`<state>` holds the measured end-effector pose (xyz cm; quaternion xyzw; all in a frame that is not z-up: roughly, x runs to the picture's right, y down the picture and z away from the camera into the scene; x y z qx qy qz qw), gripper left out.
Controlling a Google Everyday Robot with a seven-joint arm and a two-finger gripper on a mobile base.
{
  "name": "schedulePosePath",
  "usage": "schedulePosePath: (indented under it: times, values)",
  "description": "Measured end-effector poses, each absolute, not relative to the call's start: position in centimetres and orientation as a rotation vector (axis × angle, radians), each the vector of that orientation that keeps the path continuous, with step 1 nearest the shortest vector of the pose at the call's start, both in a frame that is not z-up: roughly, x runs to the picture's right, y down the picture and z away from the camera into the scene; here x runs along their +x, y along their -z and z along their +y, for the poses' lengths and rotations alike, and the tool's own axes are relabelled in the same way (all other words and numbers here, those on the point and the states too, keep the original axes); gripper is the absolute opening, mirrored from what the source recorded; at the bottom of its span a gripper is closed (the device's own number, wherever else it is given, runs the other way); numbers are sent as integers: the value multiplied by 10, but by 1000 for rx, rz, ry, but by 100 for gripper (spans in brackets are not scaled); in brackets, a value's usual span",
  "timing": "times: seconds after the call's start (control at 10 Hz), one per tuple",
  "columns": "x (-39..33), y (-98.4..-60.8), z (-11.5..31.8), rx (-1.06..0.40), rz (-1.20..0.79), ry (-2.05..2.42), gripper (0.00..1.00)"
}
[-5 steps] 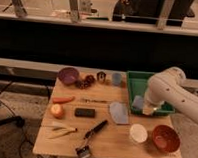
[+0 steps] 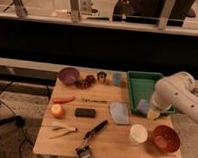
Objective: Wipe red bowl with sponge
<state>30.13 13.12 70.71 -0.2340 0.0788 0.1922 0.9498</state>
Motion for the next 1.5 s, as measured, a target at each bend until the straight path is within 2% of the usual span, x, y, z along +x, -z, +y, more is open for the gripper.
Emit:
schedulePosePath:
  times: [0.5,1.5]
  values:
    - [335,-687,154,-440,187,-477,1]
    - [364,-691,172,-436,240,-566,1]
